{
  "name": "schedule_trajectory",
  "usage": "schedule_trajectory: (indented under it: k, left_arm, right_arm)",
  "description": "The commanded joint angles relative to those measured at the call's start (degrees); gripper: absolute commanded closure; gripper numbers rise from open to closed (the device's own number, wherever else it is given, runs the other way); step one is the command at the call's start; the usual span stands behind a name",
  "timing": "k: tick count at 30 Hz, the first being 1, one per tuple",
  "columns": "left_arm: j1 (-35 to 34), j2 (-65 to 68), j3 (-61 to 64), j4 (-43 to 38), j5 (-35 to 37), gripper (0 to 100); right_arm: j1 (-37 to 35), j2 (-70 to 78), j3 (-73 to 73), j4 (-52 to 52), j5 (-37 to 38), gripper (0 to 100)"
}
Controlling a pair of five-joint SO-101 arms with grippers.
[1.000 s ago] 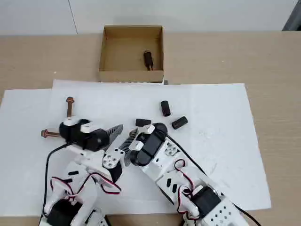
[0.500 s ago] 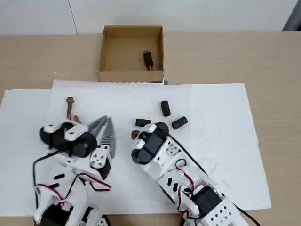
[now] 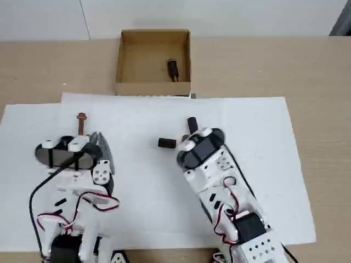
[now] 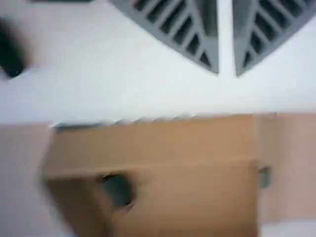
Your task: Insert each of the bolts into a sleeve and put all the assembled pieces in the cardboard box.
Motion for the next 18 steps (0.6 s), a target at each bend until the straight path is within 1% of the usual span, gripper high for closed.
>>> schedule_trajectory:
  k: [1, 5, 11, 14, 18]
  left_arm:
    - [-3.8, -0.4, 3.8, -1.4, -6.7, 99]
    - [-5.5, -0.4, 8.5, -1.4, -10.0, 99]
    - [-5.2, -0.4, 13.8, -1.4, -10.0, 99]
    - [-5.4, -0.4, 16.4, -1.4, -10.0, 99]
    - [-5.2, -0.4, 16.7, -1.4, -10.1, 99]
  right_arm:
    - [4.8, 0.0, -0.7, -1.5, 0.1, 99.5]
    - [9.1, 0.0, 0.0, -1.5, 0.0, 99.5]
    - [12.5, 0.0, 1.9, -1.0, -1.1, 99.5]
    - [12.8, 0.1, 0.1, 3.5, -4.6, 99.5]
    - [13.0, 0.1, -2.7, 9.0, -8.1, 99.5]
